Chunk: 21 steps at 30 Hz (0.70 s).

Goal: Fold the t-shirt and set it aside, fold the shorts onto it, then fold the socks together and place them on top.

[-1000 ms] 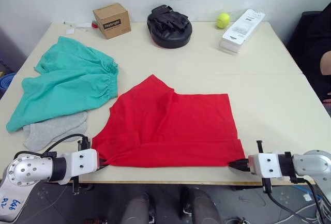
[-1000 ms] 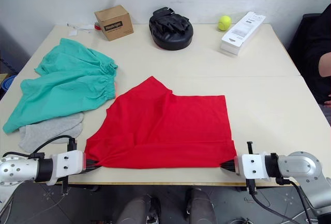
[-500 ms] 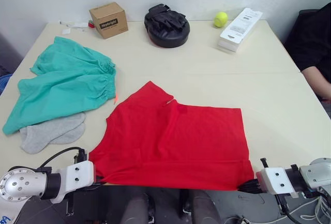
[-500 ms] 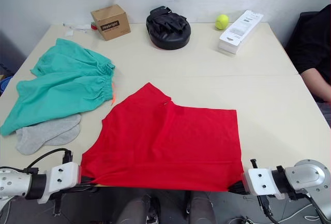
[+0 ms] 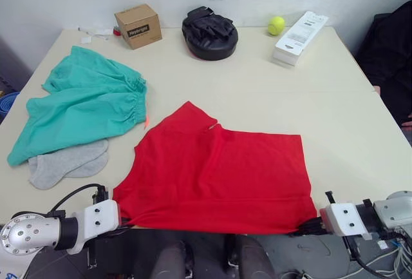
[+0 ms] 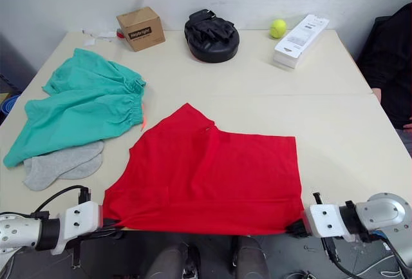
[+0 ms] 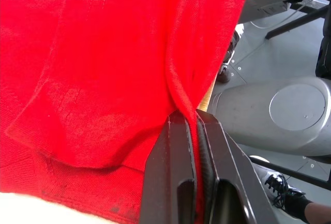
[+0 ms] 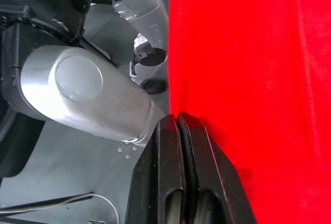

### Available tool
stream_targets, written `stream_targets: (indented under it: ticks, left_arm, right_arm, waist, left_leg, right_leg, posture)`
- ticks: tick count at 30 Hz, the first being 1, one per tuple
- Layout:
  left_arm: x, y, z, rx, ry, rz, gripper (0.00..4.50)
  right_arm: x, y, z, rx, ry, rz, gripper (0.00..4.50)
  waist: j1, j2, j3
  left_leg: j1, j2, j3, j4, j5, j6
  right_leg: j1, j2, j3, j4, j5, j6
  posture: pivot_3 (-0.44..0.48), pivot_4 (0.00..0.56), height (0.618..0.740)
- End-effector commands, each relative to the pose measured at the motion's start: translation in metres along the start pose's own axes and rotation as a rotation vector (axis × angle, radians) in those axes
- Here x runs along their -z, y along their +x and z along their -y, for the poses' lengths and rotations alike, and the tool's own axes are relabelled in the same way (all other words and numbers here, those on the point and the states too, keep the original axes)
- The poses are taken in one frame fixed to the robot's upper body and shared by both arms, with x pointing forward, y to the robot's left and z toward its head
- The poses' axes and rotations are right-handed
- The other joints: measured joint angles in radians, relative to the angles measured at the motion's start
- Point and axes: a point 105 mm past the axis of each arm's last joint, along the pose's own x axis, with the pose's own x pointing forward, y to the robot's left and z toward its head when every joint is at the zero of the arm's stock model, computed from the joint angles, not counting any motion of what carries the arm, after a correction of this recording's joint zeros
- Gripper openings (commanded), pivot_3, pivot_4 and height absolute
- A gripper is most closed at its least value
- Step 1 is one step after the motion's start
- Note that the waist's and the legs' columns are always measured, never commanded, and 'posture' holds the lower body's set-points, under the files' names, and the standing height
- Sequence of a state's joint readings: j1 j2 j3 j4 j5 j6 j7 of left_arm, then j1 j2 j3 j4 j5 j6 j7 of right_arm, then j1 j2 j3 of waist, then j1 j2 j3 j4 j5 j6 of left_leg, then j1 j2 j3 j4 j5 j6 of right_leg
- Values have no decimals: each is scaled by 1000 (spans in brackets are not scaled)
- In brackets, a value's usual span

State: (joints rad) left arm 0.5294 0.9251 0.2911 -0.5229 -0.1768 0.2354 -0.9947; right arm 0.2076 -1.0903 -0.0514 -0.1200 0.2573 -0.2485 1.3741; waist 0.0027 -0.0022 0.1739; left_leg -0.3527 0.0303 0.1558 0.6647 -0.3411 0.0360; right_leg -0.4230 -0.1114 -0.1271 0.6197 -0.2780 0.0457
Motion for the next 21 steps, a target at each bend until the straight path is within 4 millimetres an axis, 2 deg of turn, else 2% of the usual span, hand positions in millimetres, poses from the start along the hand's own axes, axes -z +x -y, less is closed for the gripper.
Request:
stream_targets:
  ticks: [1, 6, 12, 15, 16, 18, 21]
  left_arm:
    - [11, 6, 8, 30, -68, -21, 21]
    - [10, 8, 12, 51, -68, -15, 21]
    - [8, 10, 15, 56, -87, -5, 21]
    - [9, 10, 16, 55, -95, -3, 750]
    - [9, 10, 16, 55, -101, -1, 1051]
    - [8, 8, 14, 49, -122, 12, 1657]
    - [2, 0, 10, 51, -174, 49, 2619]
  right_arm:
    - [2, -22, 19, 65, 0, -40, 0]
    - [4, -24, 22, 61, -11, -49, 0]
    - [4, -17, 10, 30, -2, -36, 0]
    - [5, -16, 2, 0, 17, -39, 0]
    - [6, -16, -1, -10, 23, -40, 184]
    - [5, -17, -3, -11, 41, -39, 632]
    - [-1, -20, 0, 7, 64, -12, 1667]
  waist:
    - [4, 0, 0]
    - [20, 2, 0]
    - [23, 4, -1]
    - [23, 4, -1]
    - [24, 4, -1]
    - [25, 4, -1]
    - [24, 3, -1]
  left_leg:
    - [0, 0, 0, 0, 0, 0]
    - [0, 0, 0, 0, 1, 1]
    - [-1, 0, 0, 0, 1, 2]
    - [-1, 0, 0, 0, -1, 5]
    - [-1, 0, 0, 0, -1, 5]
    - [-1, 0, 0, 0, -1, 4]
    - [-1, 0, 0, 0, -1, 2]
  right_leg:
    - [0, 0, 0, 0, 0, 0]
    - [-1, 0, 0, 1, 0, 0]
    - [-1, 0, -1, 0, 0, 0]
    - [-1, 0, -1, 0, 0, 0]
    - [-1, 0, -1, 0, 0, 1]
    - [-1, 0, -1, 0, 0, 1]
    - [-1, 0, -1, 0, 0, 0]
  posture:
    - [0, 150, 740]
    - [0, 150, 740]
    - [0, 150, 740]
    - [0, 150, 740]
    - [0, 150, 740]
    - [0, 150, 740]
    - [0, 150, 740]
